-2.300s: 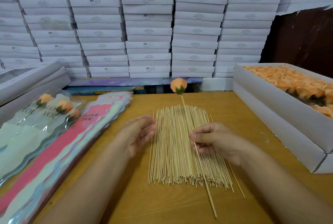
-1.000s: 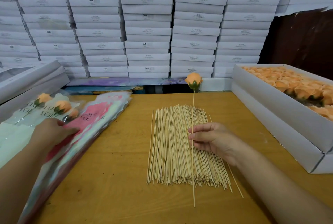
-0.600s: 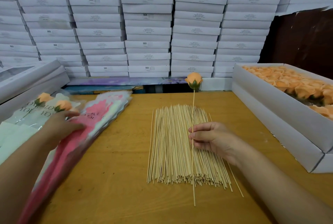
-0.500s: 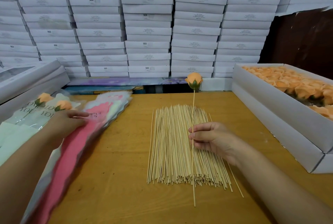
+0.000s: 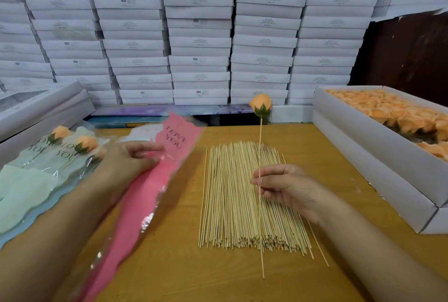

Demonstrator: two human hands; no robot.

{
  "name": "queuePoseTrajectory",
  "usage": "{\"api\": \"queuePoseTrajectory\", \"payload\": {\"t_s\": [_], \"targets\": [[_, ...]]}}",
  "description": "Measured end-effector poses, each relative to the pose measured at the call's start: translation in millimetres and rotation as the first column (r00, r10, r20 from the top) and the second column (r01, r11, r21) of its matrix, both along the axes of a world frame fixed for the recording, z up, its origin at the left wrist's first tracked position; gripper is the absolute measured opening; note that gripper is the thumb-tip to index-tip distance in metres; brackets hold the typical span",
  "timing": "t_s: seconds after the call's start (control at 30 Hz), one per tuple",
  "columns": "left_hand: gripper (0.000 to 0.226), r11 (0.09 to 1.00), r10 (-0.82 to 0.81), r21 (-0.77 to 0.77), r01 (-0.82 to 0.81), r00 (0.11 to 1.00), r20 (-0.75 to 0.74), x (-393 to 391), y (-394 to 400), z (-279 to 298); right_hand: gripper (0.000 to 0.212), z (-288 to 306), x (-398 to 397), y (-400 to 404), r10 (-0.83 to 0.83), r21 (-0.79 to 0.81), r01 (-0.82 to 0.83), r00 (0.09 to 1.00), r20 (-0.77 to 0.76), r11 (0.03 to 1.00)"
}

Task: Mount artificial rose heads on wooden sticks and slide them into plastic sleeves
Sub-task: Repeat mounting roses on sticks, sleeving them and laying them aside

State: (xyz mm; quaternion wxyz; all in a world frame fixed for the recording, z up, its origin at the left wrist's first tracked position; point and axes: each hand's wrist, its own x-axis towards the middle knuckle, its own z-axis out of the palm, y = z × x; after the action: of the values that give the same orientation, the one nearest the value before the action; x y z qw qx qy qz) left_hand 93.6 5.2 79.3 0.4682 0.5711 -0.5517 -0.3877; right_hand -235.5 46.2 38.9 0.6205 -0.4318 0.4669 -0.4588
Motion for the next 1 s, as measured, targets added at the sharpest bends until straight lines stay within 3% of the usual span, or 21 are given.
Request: {"api": "queuePoseTrajectory", "payload": {"t_s": [0.23, 0.53, 0.77, 1.0], "targets": [[0.035, 0.944, -0.255, 0.126, 0.304, 0.917, -0.305, -53, 38, -28, 0.025, 6, 1, 4, 0.001, -0.051, 0.002, 0.998, 0.064, 0.999], [0.041, 0.893, -0.391, 0.151, 0.425, 0.896, -0.212, -82, 69, -45, 0.017, 4, 0, 1, -0.054, -0.060, 0.060, 0.994, 0.100, 0.996], [0.020, 0.896, -0.389, 0.133, 0.424, 0.893, -0.226, -81, 67, -51, 0.015, 5, -1, 1, -0.058, -0.038, 0.059, 0.998, 0.033, 0.998], [0.079, 0.930, -0.305, 0.107, 0.353, 0.899, -0.314, -83, 51, -34, 0.023, 7, 2, 4, 0.017, -0.030, -0.018, 0.999, -0.028, 0.999]]}}
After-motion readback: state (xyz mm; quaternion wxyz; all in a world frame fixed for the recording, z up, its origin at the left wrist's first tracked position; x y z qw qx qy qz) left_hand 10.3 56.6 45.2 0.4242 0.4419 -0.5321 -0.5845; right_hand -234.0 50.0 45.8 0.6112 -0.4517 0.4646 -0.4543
